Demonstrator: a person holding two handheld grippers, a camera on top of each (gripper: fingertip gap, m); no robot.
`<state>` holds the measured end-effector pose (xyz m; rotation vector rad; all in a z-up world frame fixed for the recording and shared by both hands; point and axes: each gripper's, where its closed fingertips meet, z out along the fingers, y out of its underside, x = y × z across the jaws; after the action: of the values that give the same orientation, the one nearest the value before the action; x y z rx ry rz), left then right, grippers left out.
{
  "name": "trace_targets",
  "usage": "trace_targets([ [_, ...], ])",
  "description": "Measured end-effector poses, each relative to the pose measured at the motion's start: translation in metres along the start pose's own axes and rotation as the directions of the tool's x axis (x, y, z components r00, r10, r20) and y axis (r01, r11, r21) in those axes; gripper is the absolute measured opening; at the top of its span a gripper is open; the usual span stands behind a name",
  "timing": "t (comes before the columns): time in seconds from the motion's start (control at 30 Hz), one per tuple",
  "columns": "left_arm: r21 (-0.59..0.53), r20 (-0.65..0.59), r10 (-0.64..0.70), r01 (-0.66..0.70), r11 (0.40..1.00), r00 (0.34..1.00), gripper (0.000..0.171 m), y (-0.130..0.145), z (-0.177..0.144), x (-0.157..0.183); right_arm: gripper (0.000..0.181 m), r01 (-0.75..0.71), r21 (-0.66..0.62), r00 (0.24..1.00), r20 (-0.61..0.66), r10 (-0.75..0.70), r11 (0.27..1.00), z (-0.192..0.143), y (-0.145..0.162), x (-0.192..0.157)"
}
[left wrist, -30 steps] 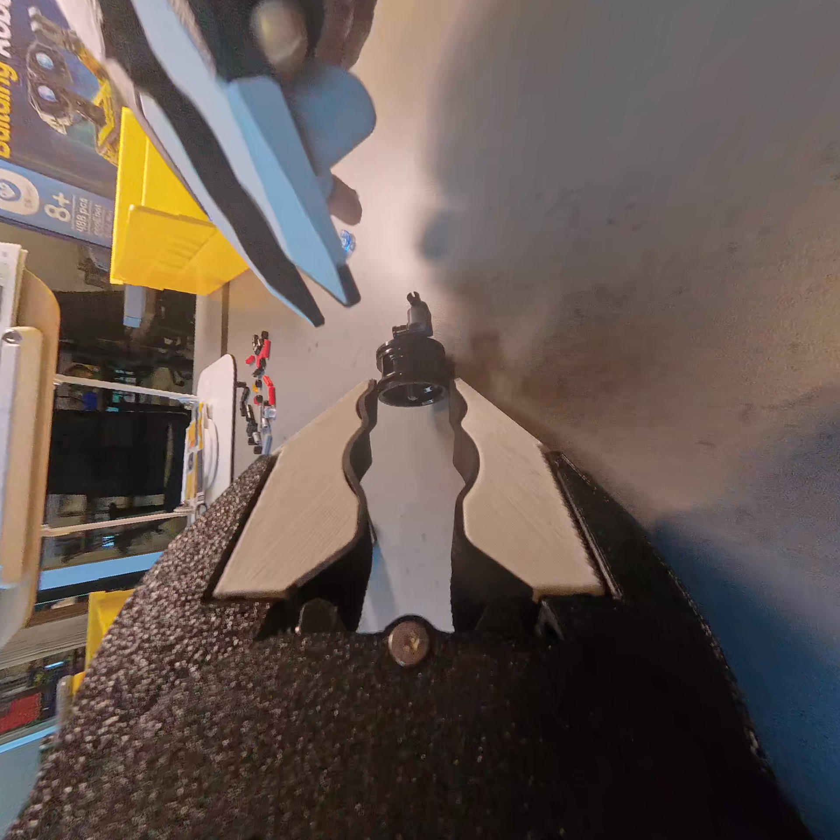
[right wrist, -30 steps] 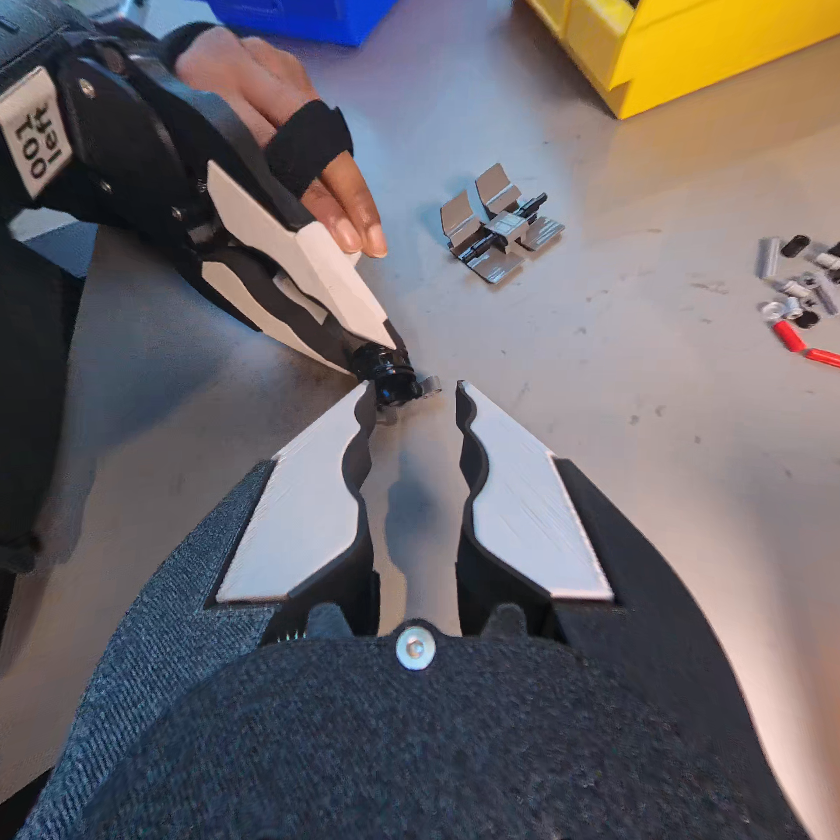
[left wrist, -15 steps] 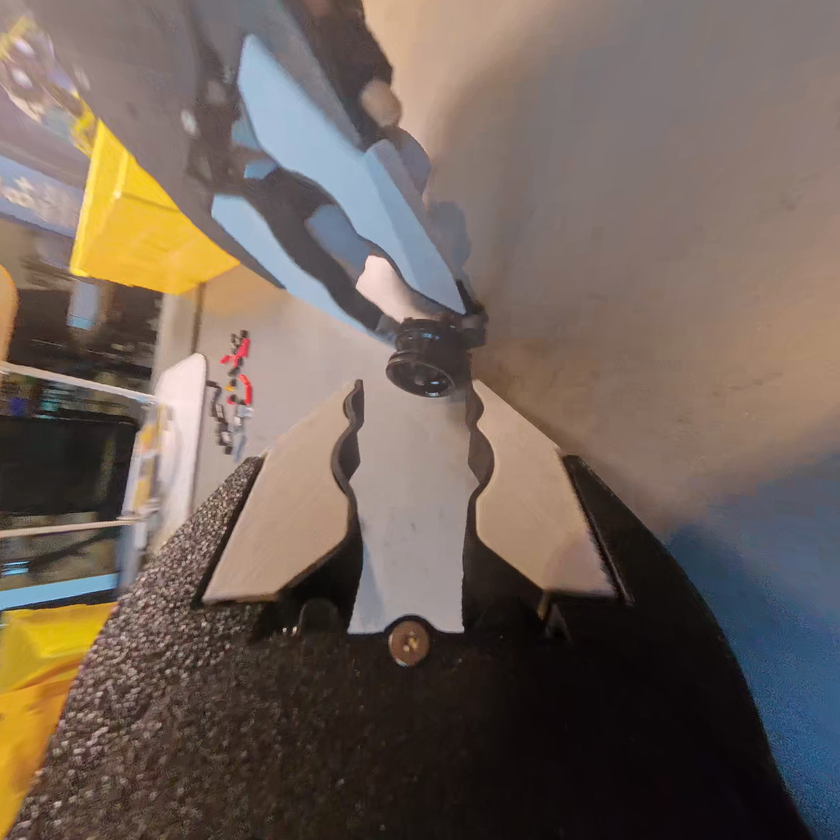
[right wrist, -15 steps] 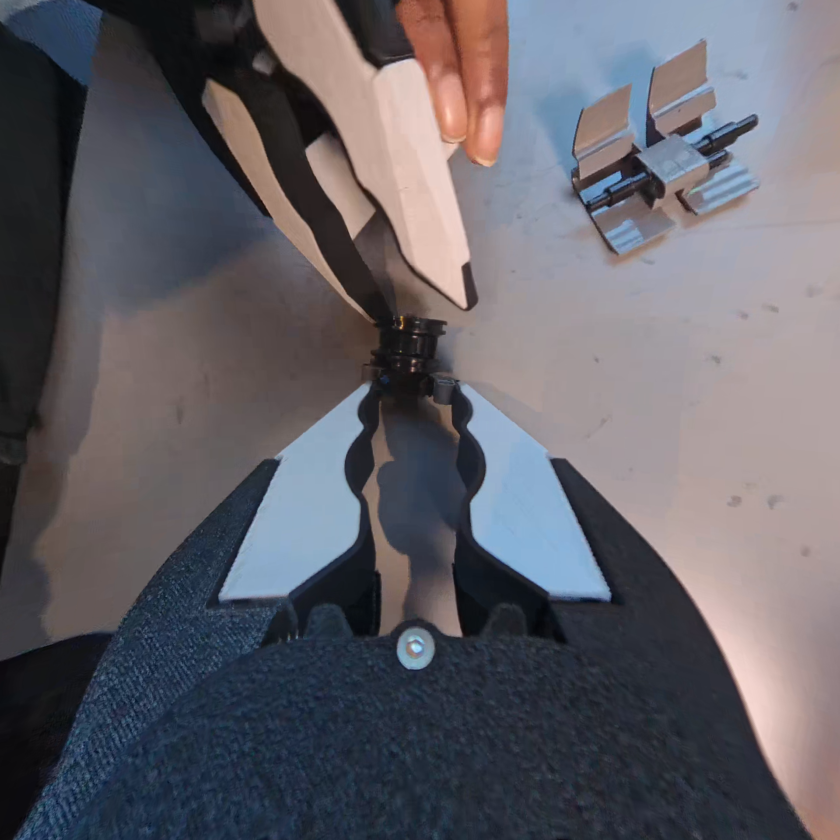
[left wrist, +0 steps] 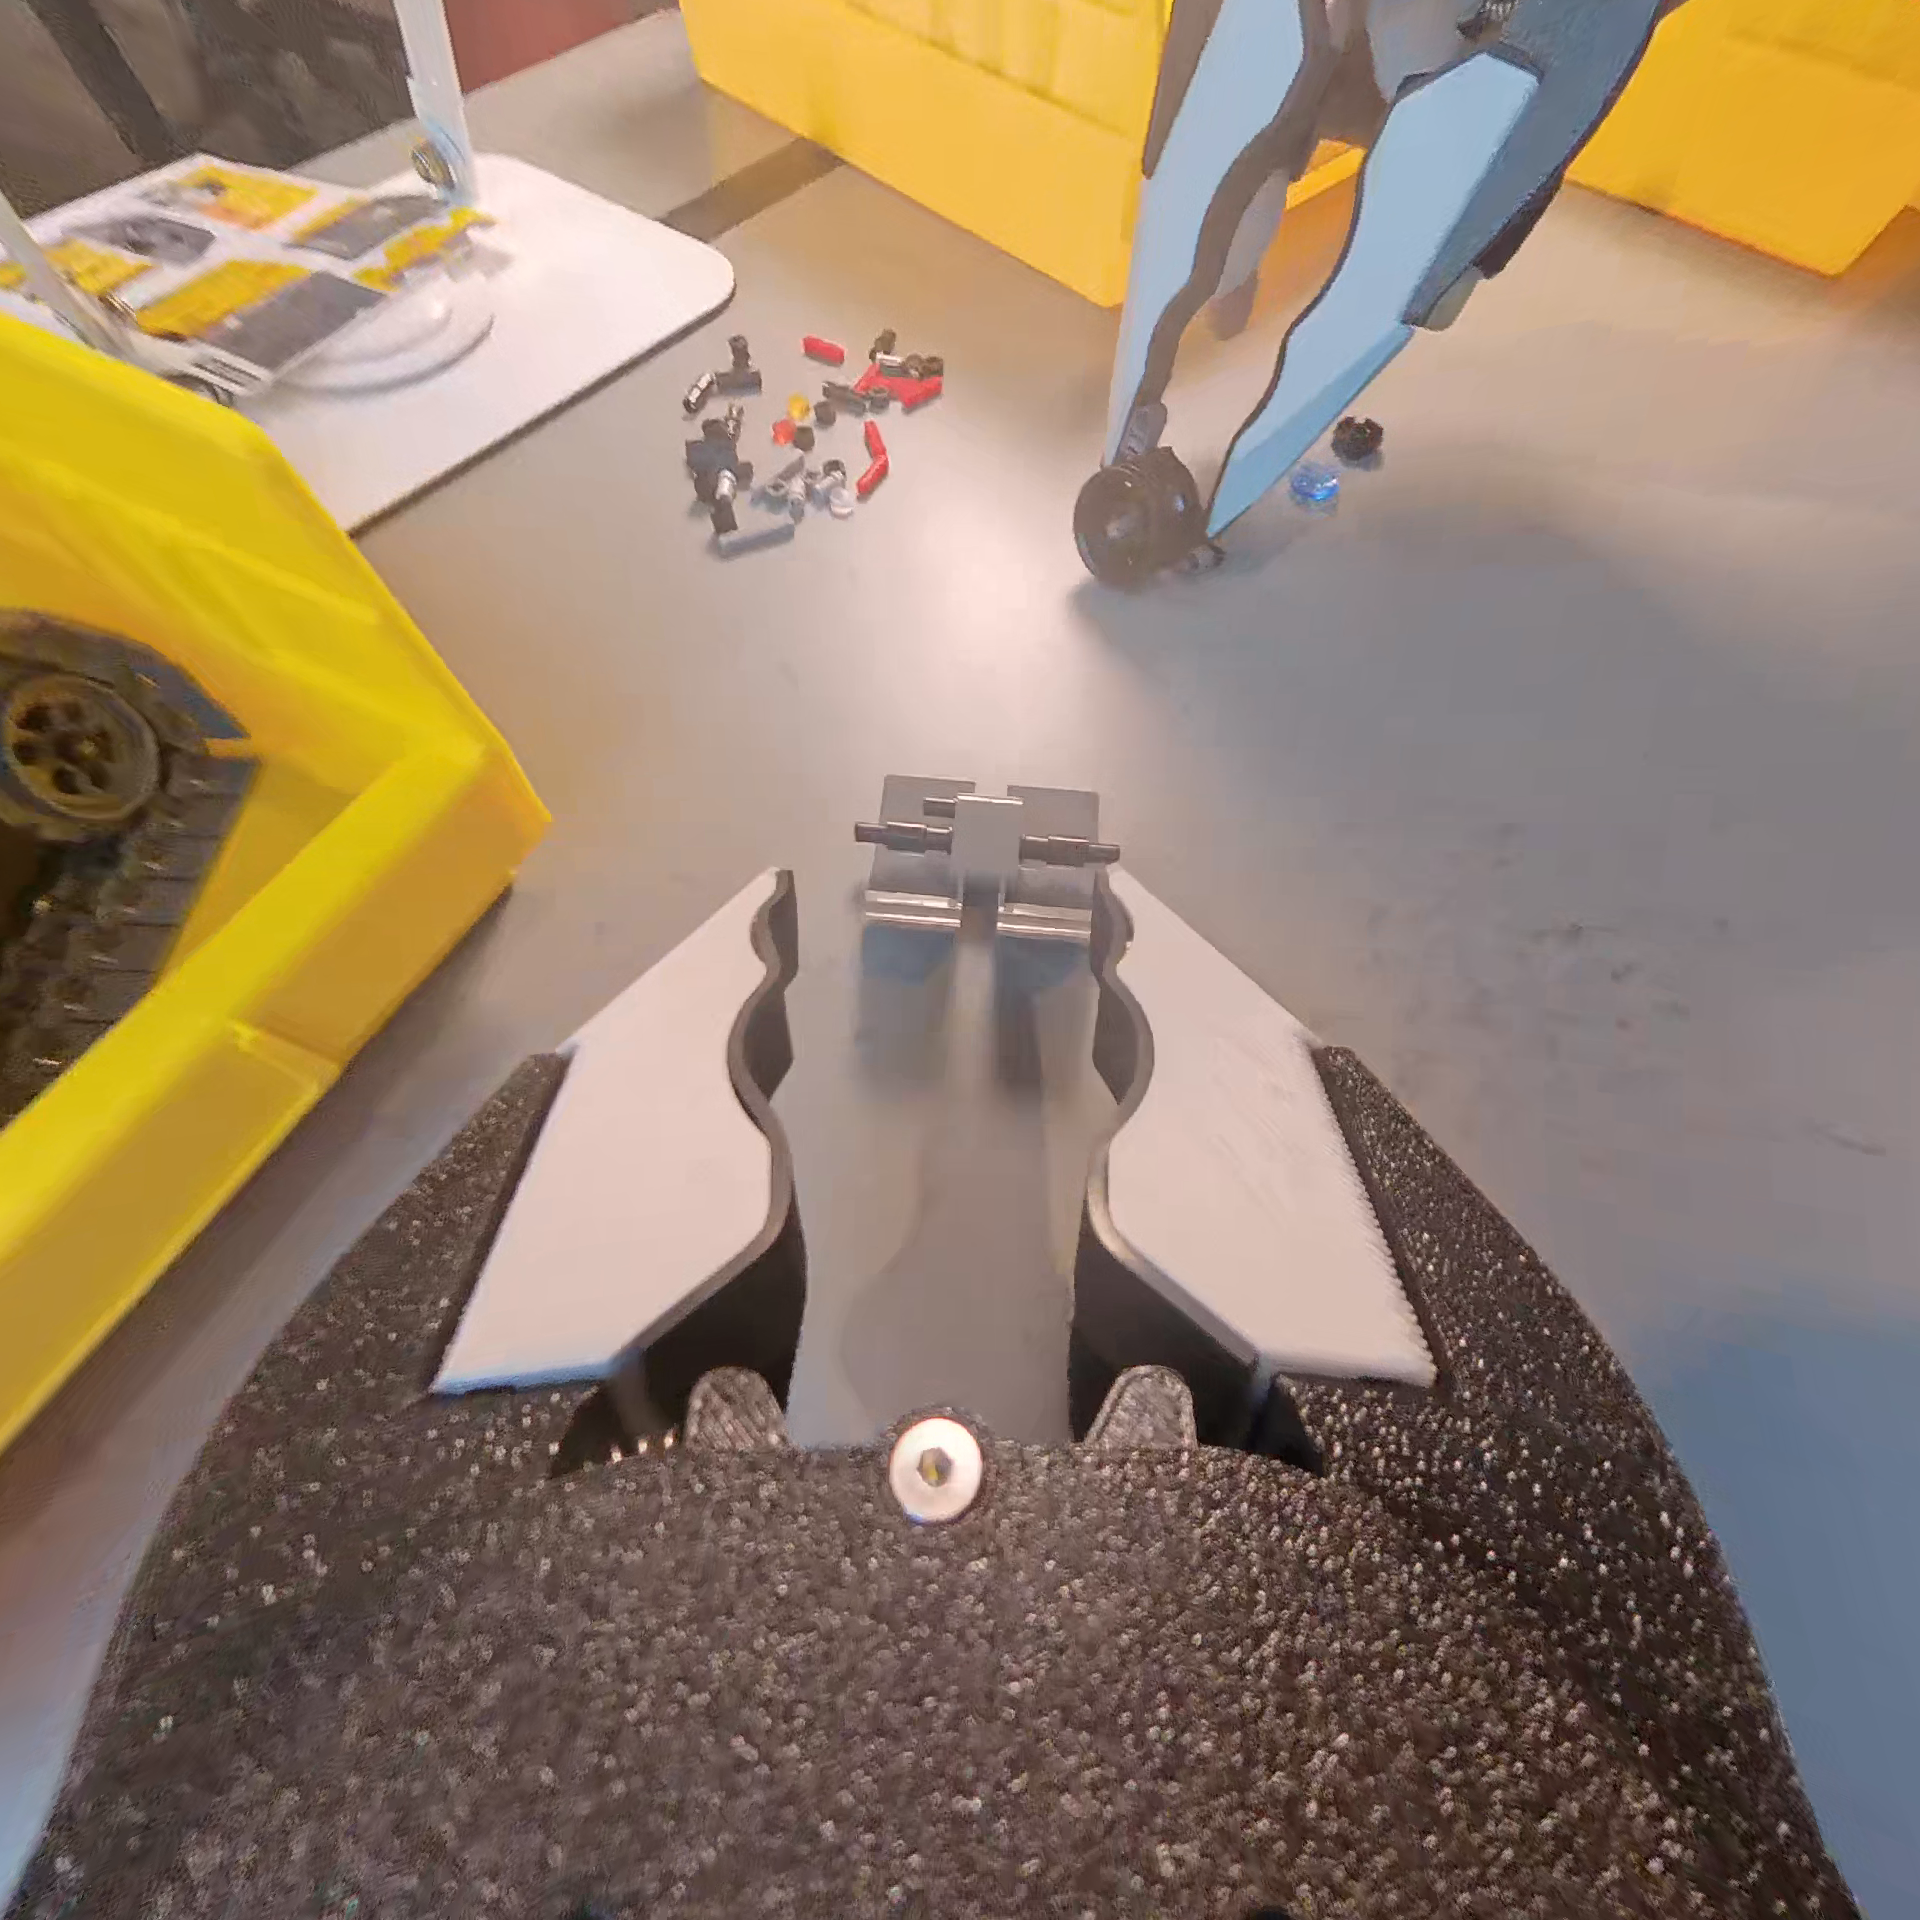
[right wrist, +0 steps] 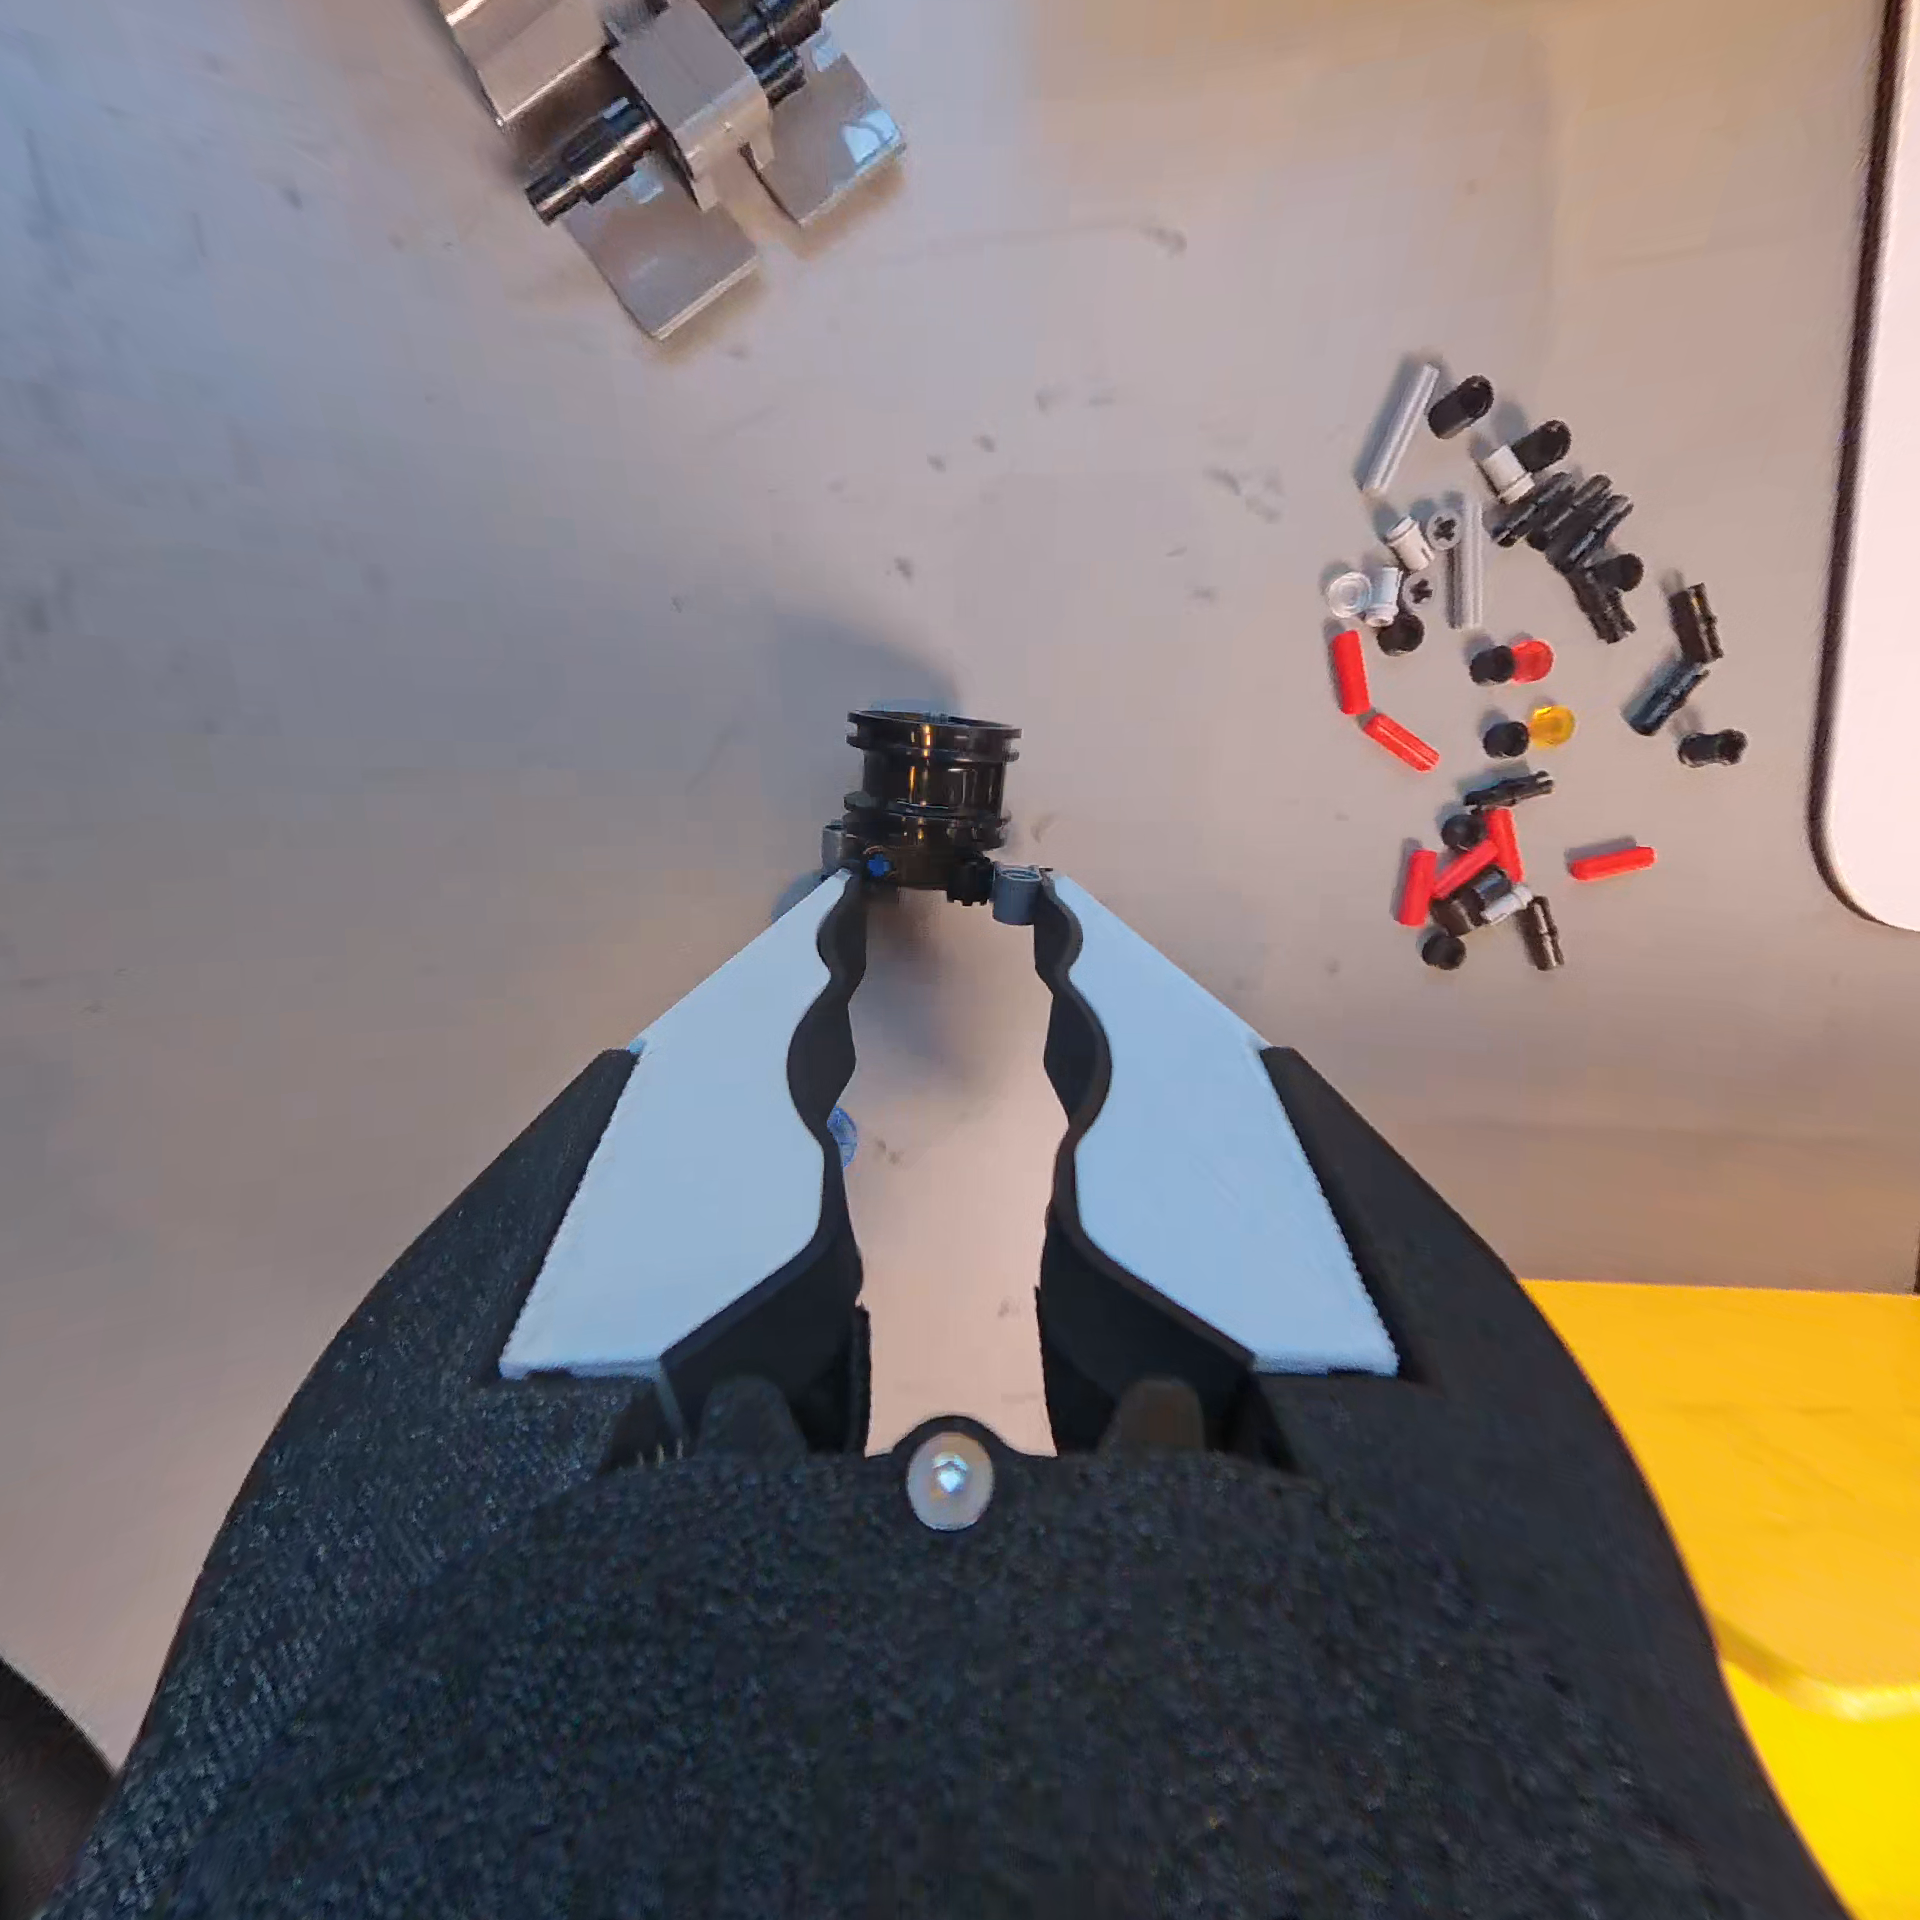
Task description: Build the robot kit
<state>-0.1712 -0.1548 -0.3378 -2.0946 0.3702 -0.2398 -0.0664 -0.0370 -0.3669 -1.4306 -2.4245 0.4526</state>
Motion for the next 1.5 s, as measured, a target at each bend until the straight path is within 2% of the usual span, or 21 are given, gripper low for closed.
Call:
trace_targets([
  [0.1, -0.043, -0.038, -0.024, 0.023, 0.999, 0.999, 0.063, 0.007, 0.005, 0.006, 0.033, 0.009, -0.013, 1.0, -0.014, -0.009, 1.0, 0.0, 0.0, 0.003],
  [0.23, -0.054, -0.02, 0.026, -0.027, 0.998, 0.999, 0.061, 0.007, 0.009, 0.008, 0.039, 0.002, 0.024, 1.0, -0.03, -0.001, 1.0, -0.008, -0.005, 0.002],
  [0.3, 0.0, -0.017, 0.034, -0.034, 0.999, 0.999, 0.056, -0.004, 0.005, 0.01, 0.04, 0.005, 0.084, 0.999, -0.047, -0.001, 0.996, -0.022, -0.014, 0.003],
  [0.4, 0.163, 0.011, 0.006, -0.008, 0.987, 1.0, 0.053, -0.033, -0.01, 0.007, 0.043, -0.008, 0.248, 0.994, -0.103, 0.035, 0.969, -0.059, -0.036, 0.013],
  [0.53, 0.385, 0.105, -0.055, 0.011, 0.923, 0.993, 0.063, -0.074, -0.033, -0.013, 0.056, 0.005, 0.504, 0.936, -0.306, 0.173, 0.864, -0.123, -0.064, 0.065],
  [0.67, 0.558, 0.172, -0.133, 0.014, 0.829, 0.976, 0.042, -0.121, -0.051, -0.041, 0.056, 0.012, 0.684, 0.798, -0.446, 0.406, 0.729, -0.175, -0.069, 0.138],
  [0.77, 0.605, 0.307, -0.113, -0.102, 0.789, 0.945, 0.024, -0.163, -0.06, -0.068, 0.06, 0.016, 0.724, 0.696, -0.504, 0.512, 0.69, -0.19, -0.063, 0.185],
  [0.83, 0.574, 0.372, -0.064, -0.175, 0.8, 0.926, 0.019, -0.194, -0.054, -0.087, 0.061, 0.022, 0.734, 0.649, -0.526, 0.549, 0.678, -0.193, -0.062, 0.208],
  [0.93, 0.36, 0.391, 0.055, -0.208, 0.91, 0.919, 0.024, -0.22, -0.011, -0.119, 0.063, 0.049, 0.709, 0.578, -0.595, 0.559, 0.704, -0.195, -0.062, 0.232],
  [1.0, 0.221, 0.399, 0.144, -0.247, 0.944, 0.906, 0.03, -0.232, 0.019, -0.141, 0.068, 0.038, 0.7, 0.568, -0.602, 0.561, 0.713, -0.189, -0.063, 0.242],
  [1.1, 0.002, 0.493, 0.344, -0.396, 0.918, 0.799, 0.038, -0.239, 0.053, -0.178, 0.077, 0.011, 0.709, 0.551, -0.593, 0.587, 0.705, -0.181, -0.062, 0.253],
  [1.17, -0.073, 0.491, 0.416, -0.439, 0.895, 0.765, 0.038, -0.239, 0.071, -0.189, 0.082, -0.01, 0.719, 0.544, -0.579, 0.607, 0.695, -0.176, -0.061, 0.258],
  [1.23, -0.149, 0.519, 0.487, -0.487, 0.861, 0.702, 0.037, -0.236, 0.082, -0.2, 0.083, -0.013, 0.725, 0.533, -0.578, 0.618, 0.689, -0.173, -0.061, 0.262],
  [1.33, -0.208, 0.552, 0.566, -0.556, 0.804, 0.612, 0.028, -0.237, 0.081, -0.207, 0.083, -0.004, 0.718, 0.516, -0.595, 0.616, 0.696, -0.171, -0.061, 0.264],
  [1.4, -0.207, 0.581, 0.567, -0.568, 0.796, 0.584, 0.0, -0.238, 0.073, -0.211, 0.08, 0.002, 0.709, 0.501, -0.611, 0.613, 0.705, -0.171, -0.06, 0.266],
  [1.5, -0.063, 0.629, 0.375, -0.437, 0.897, 0.681, 0.002, -0.241, 0.052, -0.226, 0.079, 0.01, 0.693, 0.482, -0.635, 0.604, 0.72, -0.169, -0.057, 0.268],
])
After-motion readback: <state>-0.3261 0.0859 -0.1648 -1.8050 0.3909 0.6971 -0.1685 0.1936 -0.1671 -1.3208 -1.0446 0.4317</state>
